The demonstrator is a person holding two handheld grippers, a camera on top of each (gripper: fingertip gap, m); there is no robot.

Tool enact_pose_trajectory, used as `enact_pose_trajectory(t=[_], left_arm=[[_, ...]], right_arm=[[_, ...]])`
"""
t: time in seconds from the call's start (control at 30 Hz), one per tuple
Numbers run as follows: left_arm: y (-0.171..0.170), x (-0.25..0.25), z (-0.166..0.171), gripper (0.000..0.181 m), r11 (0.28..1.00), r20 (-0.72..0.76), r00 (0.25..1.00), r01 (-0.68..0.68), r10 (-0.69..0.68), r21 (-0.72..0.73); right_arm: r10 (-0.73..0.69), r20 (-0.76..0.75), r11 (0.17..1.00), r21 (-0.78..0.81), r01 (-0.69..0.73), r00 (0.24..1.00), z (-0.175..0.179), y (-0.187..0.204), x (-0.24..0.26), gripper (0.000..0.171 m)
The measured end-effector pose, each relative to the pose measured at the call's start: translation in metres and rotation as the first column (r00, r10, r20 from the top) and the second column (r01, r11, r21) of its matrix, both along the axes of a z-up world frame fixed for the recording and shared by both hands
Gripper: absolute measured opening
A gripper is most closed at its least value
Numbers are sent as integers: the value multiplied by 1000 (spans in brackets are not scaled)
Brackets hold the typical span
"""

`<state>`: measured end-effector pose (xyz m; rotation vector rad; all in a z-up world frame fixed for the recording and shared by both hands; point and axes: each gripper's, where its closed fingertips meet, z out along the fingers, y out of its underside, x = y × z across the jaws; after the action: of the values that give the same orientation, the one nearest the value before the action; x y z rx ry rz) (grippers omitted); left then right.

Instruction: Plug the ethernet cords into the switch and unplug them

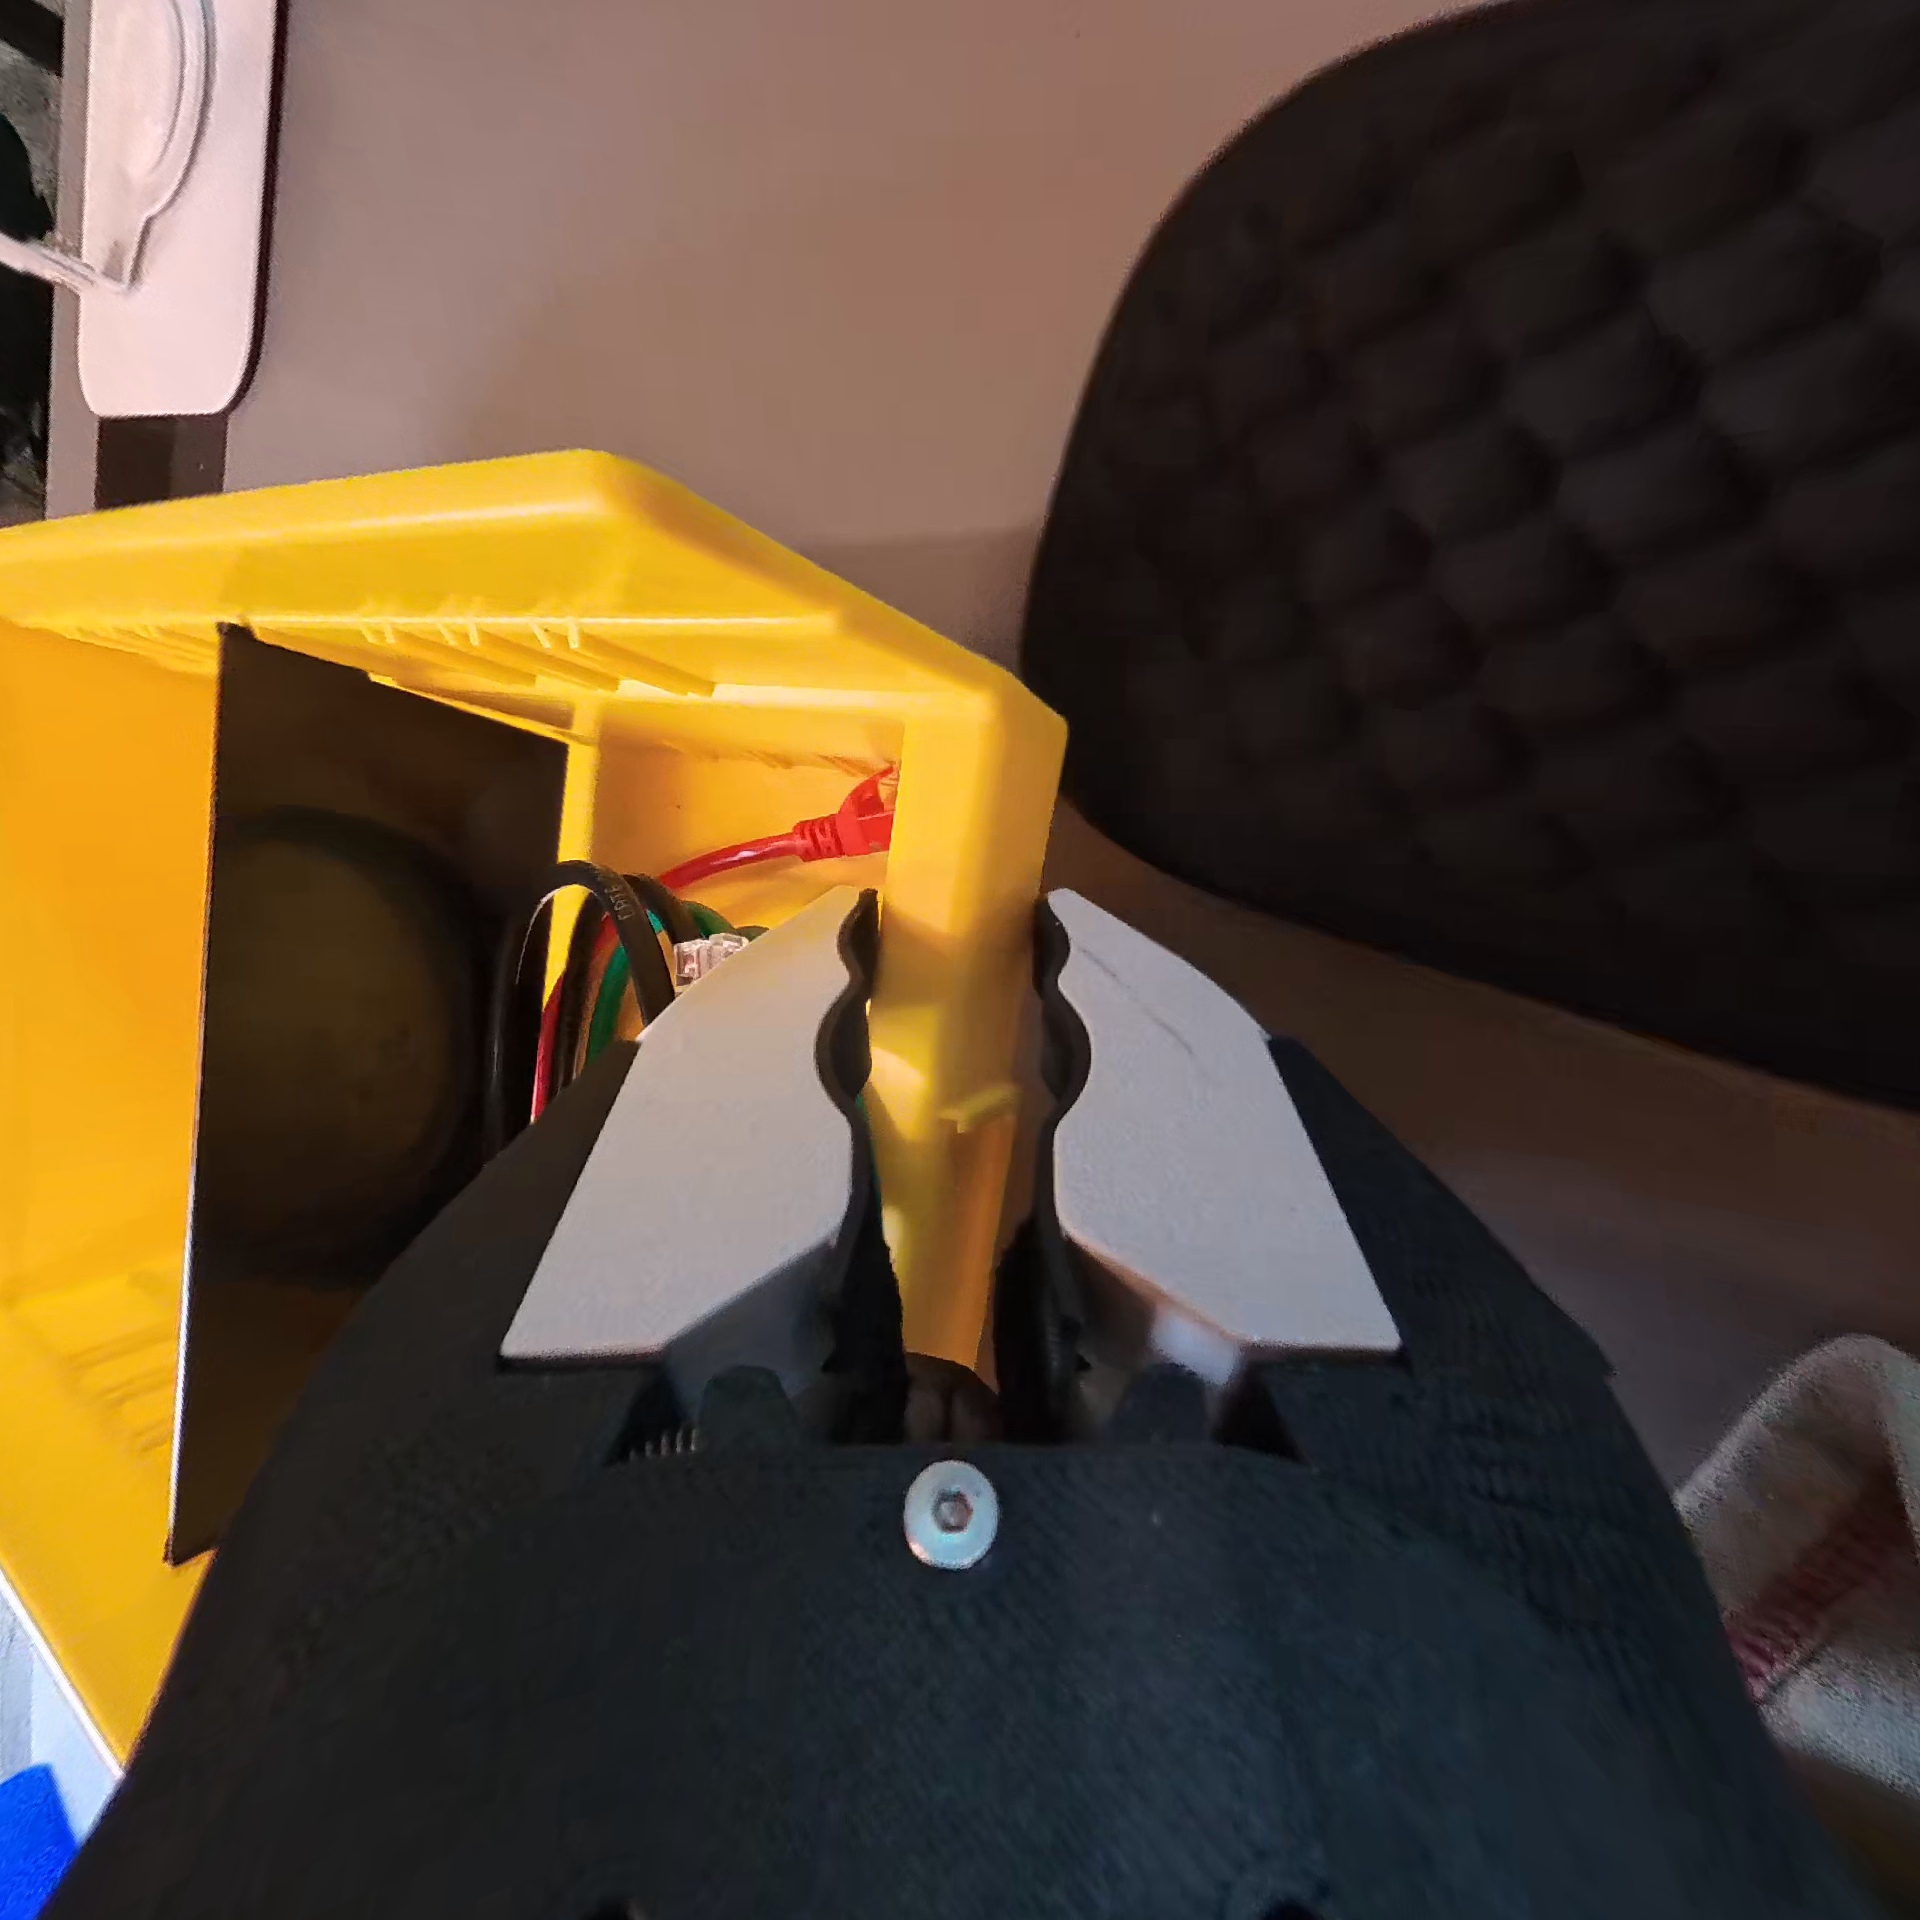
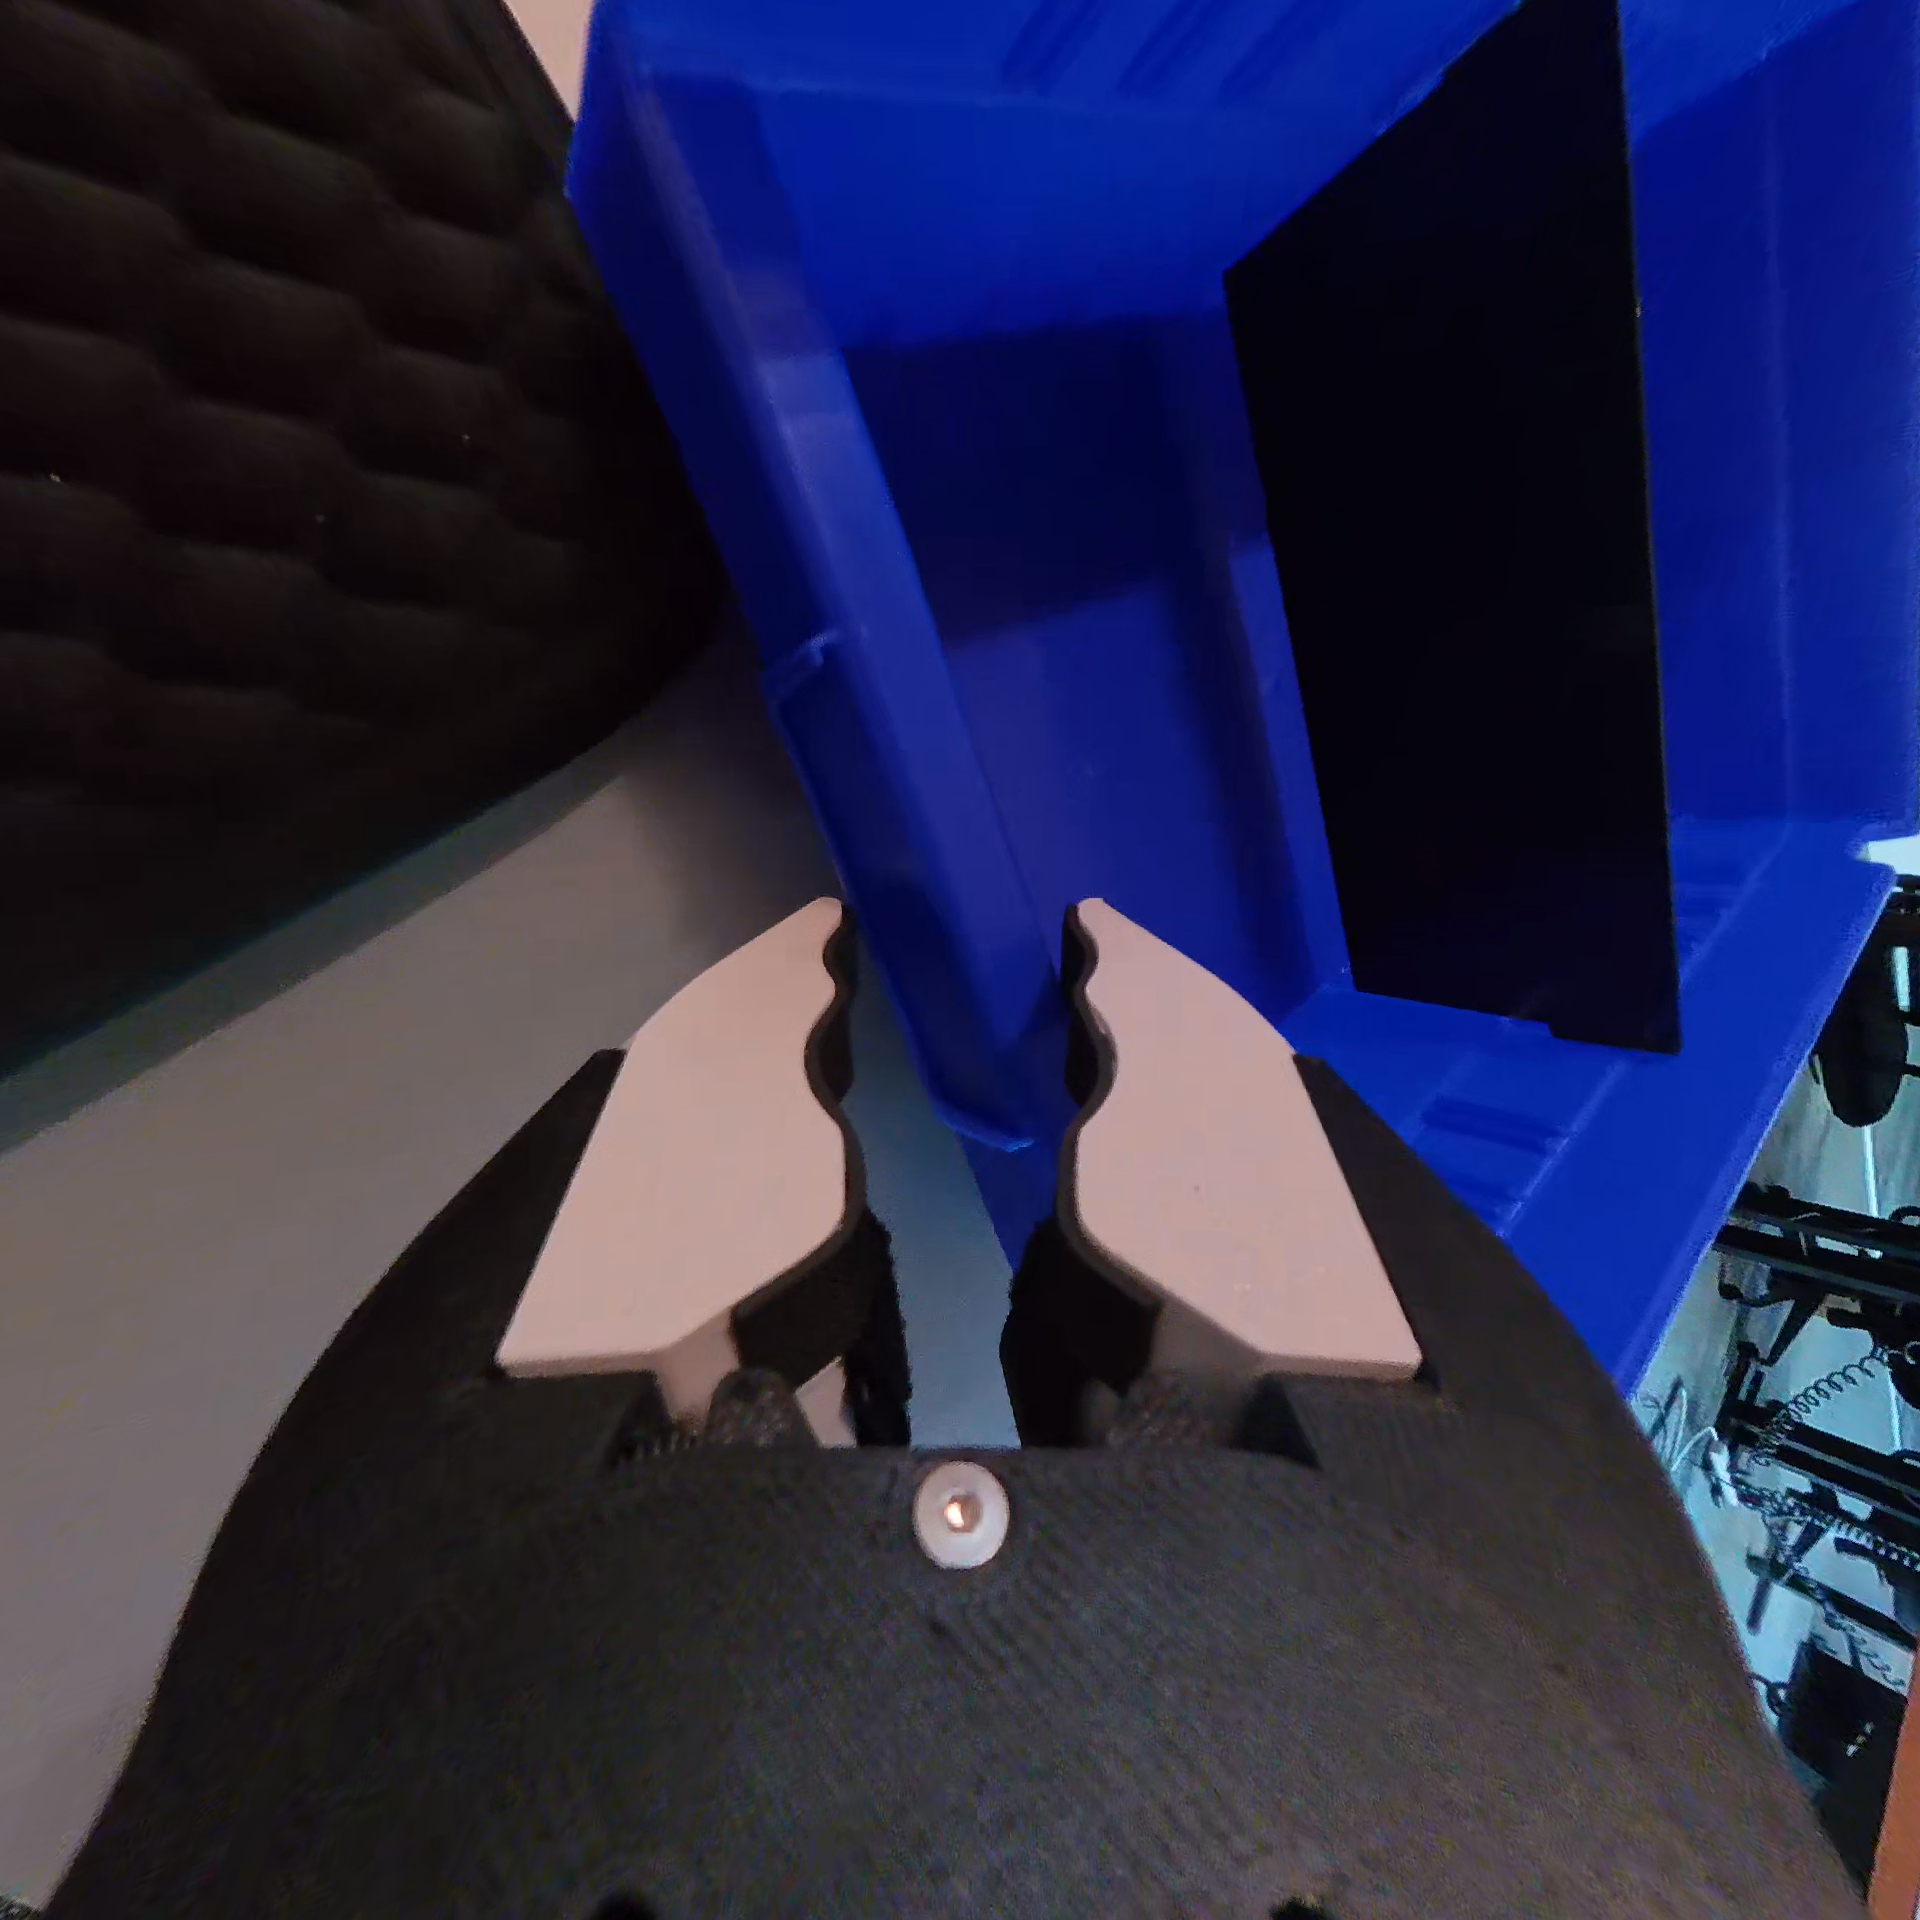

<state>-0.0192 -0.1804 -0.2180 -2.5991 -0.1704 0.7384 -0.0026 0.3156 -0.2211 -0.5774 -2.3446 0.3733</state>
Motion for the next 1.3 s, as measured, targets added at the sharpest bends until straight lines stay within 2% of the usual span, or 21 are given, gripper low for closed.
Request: enact_pose_trajectory(t=[0.23,0.33,0.47,0.53,0.6,0.67,0.73,0.8,0.93,1.03,1.1,1.17,1.3], left_arm=[[-20,36,1,30,997,-38,996,81,-81,9],[-26,45,1,30,996,-48,995,92,-92,11],[-34,54,6,35,998,-83,997,14,-9,68],[-35,58,22,38,982,-102,993,-45,65,185],[-35,54,54,39,919,-103,979,-124,174,374],[-37,44,88,42,810,-52,954,-219,294,544],[-43,37,111,51,721,8,929,-292,370,629],[-46,34,122,60,681,78,925,-329,372,655],[-60,15,123,64,681,183,904,-412,386,606],[-66,-17,141,64,638,253,886,-457,389,620],[-71,-46,141,69,666,296,862,-505,411,548],[-73,-78,130,77,684,392,808,-585,441,437],[-70,-133,82,82,674,547,635,-720,545,166]], right_arm=[[7,-8,997,76,-6,1000,-1,15,3,37],[-38,-23,995,86,40,999,0,31,7,39],[-124,-87,992,-10,124,988,12,43,16,48],[-144,-158,985,-119,126,977,27,38,20,56],[-185,-256,962,-245,122,949,52,31,19,65],[-227,-342,921,-380,87,912,79,20,18,72],[-224,-401,875,-484,2,888,102,2,19,82],[-195,-435,842,-534,-77,879,116,-15,23,87],[-135,-421,847,-519,-116,897,118,-33,28,86],[-119,-404,873,-477,-98,907,116,-36,27,86],[-97,-403,877,-467,-113,910,117,-43,28,85],[-77,-409,883,-452,-128,909,117,-48,28,85],[-78,-412,916,-389,-98,908,115,-46,27,85]])
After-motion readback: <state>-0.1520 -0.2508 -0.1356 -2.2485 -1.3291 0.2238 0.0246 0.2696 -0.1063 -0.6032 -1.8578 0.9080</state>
